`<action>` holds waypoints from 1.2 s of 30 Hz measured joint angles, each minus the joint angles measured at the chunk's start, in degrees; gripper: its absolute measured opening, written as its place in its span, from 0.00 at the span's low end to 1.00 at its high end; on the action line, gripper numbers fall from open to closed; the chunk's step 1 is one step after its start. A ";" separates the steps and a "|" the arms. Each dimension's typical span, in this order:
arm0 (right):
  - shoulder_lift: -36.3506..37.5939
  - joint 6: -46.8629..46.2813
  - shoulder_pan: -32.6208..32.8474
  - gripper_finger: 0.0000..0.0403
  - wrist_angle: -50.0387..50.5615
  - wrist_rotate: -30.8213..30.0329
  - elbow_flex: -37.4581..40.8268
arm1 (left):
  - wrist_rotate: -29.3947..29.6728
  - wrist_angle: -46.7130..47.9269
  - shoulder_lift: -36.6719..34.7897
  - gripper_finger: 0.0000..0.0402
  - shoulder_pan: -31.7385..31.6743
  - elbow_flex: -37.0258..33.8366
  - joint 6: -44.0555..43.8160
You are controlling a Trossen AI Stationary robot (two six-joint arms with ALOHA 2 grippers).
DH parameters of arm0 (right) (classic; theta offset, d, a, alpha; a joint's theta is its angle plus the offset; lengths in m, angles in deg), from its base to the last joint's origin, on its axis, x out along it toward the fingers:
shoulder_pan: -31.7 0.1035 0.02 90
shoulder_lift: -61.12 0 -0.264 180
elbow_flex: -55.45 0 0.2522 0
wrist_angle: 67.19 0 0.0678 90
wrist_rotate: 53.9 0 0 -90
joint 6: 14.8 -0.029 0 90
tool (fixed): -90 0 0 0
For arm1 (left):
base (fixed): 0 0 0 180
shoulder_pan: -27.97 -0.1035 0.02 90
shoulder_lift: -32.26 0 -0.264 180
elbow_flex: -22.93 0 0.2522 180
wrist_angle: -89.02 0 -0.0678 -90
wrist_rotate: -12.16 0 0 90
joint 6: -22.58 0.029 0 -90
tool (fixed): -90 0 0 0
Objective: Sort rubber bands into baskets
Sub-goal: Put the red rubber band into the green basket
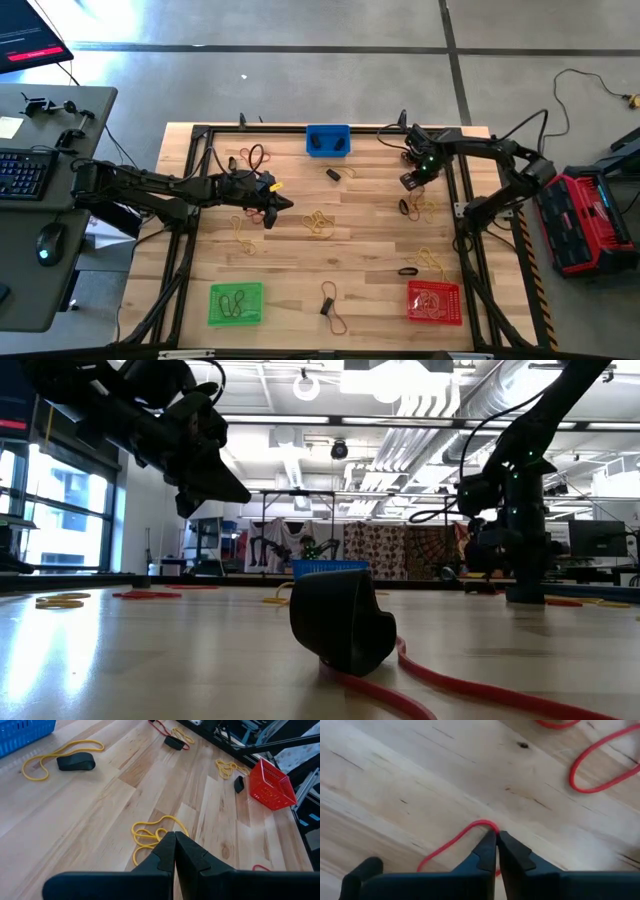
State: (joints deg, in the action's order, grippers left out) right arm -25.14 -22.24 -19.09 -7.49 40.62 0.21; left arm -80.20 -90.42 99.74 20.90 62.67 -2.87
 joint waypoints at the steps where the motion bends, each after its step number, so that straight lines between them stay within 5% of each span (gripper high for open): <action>1: -0.02 0.00 0.00 0.03 1.17 0.30 -0.30 | -0.01 0.01 0.00 0.00 0.00 0.00 0.00; 25: 14.69 -3.05 5.21 0.00 7.80 1.10 -9.09 | 0.01 0.01 0.00 0.00 -0.01 0.00 0.06; 36: 14.67 0.94 2.73 0.22 6.80 -1.90 -1.39 | 0.01 -0.02 0.00 0.00 -0.01 0.00 0.04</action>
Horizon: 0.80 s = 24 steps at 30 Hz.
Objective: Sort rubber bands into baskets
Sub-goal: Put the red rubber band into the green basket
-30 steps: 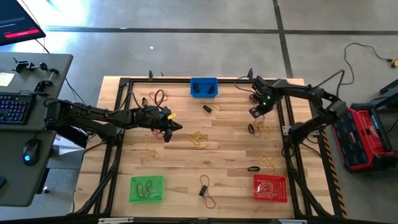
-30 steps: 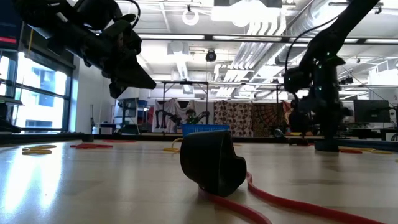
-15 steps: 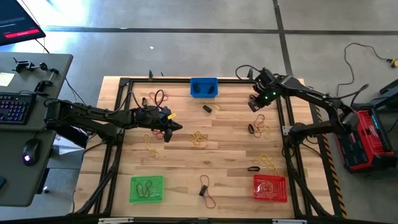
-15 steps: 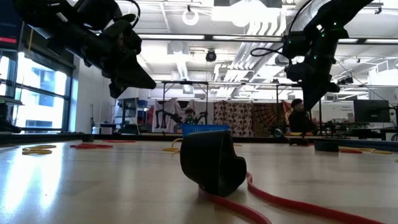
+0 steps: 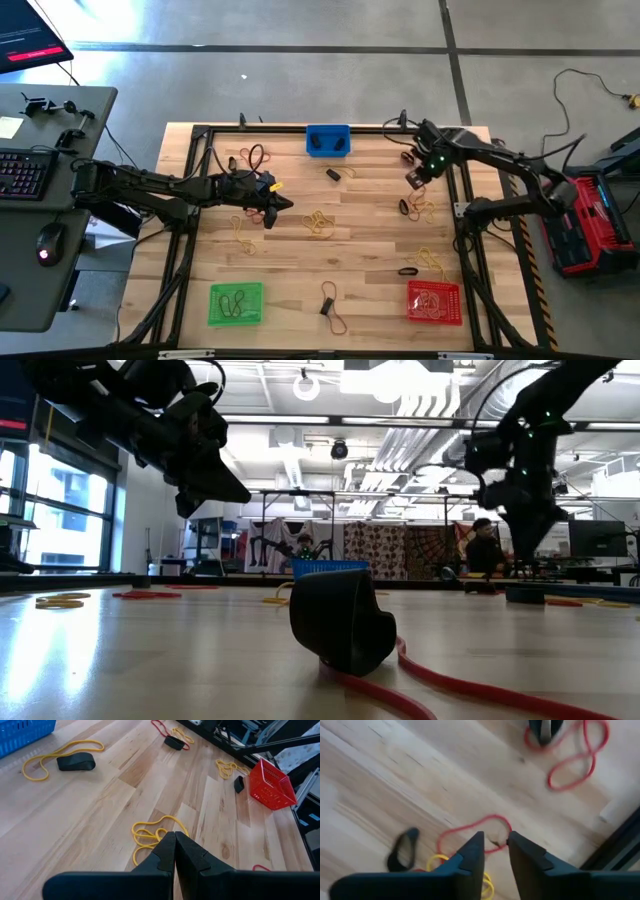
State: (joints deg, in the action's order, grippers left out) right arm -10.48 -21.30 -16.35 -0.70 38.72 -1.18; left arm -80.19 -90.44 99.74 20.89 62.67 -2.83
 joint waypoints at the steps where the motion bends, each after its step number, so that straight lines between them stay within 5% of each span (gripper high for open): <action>1: -0.02 -0.21 -0.30 0.23 -0.47 0.05 1.21 | 0.00 0.00 0.00 0.00 0.01 0.00 -0.02; 24: -11.28 -9.67 -1.84 0.25 -4.54 -3.41 1.92 | 0.00 -0.39 0.00 0.00 0.19 0.00 -1.18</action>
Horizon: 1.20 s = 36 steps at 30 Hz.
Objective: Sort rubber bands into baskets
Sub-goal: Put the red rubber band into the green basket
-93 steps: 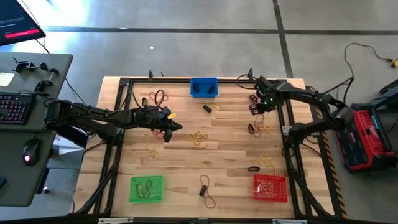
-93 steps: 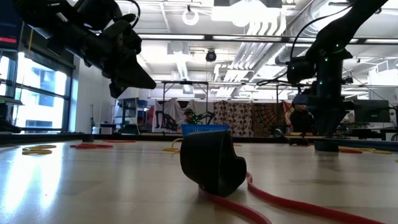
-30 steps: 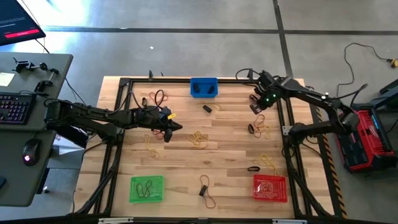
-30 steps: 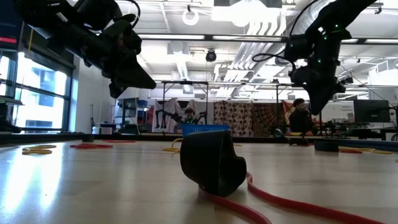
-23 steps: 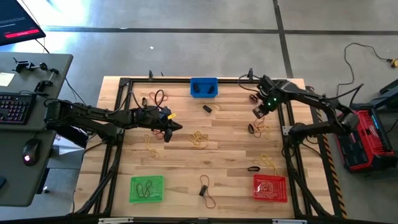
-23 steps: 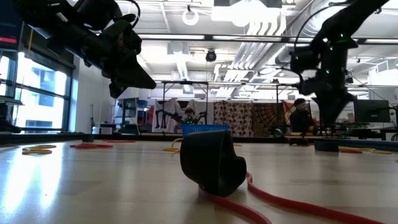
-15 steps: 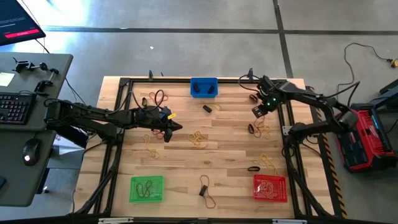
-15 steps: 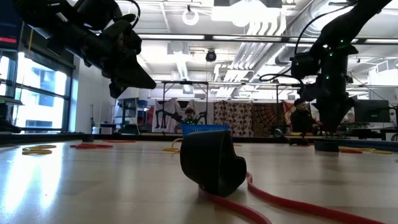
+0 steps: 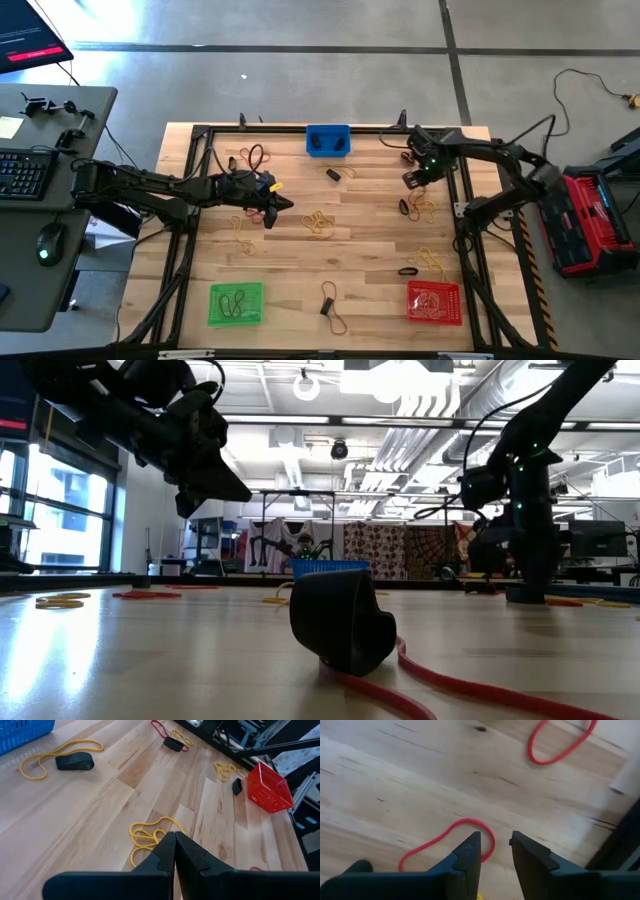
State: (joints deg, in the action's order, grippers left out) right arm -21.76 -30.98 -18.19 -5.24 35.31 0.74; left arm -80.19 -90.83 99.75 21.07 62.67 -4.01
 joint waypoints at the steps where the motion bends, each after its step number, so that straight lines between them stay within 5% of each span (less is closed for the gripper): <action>1: -0.42 0.35 -0.02 0.25 -0.34 0.52 0.00 | 0.00 0.00 0.00 0.00 0.00 0.00 -0.01; 10: -3.89 1.21 0.00 0.23 -1.72 1.44 -0.26 | 0.00 0.01 0.00 0.00 0.00 0.00 -0.09; 19: -4.12 3.62 -0.60 0.01 -2.48 4.51 -0.20 | 0.02 0.04 0.00 0.00 0.00 0.00 0.13; 36: 5.79 1.48 2.89 0.00 -2.28 7.54 -5.32 | 0.02 0.12 0.01 0.00 0.00 0.00 0.17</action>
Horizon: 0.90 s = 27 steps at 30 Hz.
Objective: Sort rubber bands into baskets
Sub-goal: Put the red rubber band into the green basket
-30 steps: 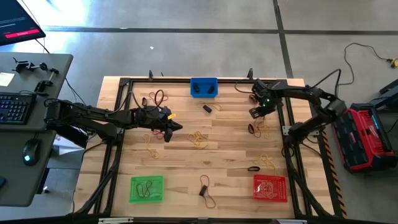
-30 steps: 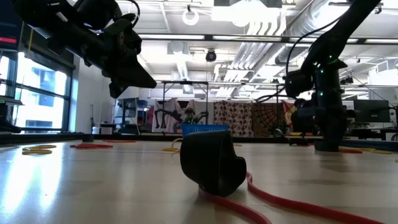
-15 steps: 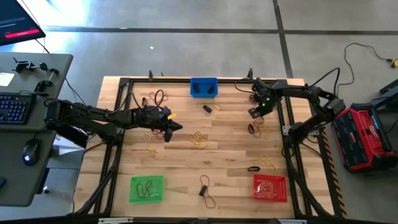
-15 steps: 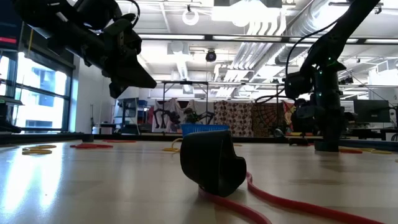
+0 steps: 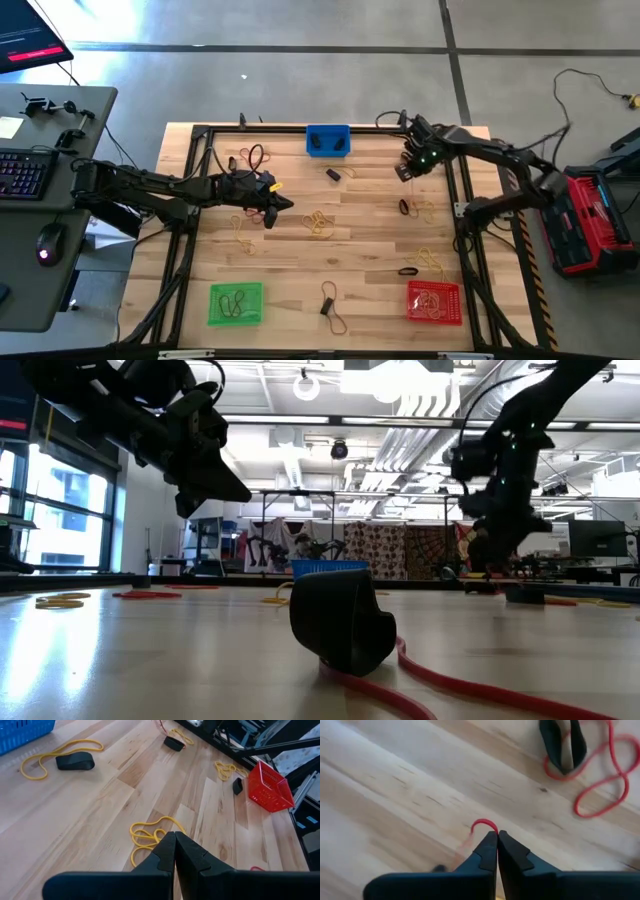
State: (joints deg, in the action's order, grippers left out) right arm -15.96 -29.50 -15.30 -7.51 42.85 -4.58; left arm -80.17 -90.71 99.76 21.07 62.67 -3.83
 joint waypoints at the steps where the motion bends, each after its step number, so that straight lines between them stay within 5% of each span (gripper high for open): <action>1: 0.93 -0.45 0.60 0.00 -0.09 0.02 -0.31 | 0.00 -0.04 0.00 0.00 -0.01 0.00 0.00; 14: 9.16 -9.60 12.23 0.00 -4.32 -0.46 -2.86 | 0.21 -0.65 0.01 0.01 -0.02 0.00 0.15; 27: 9.33 -14.67 25.06 0.00 -10.96 -5.70 -8.05 | 1.91 -8.14 0.01 0.19 -0.02 2.69 0.23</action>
State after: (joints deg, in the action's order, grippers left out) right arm -6.63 -44.18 9.76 -18.47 37.15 -12.63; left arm -78.25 -98.86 99.77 21.05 65.35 -3.60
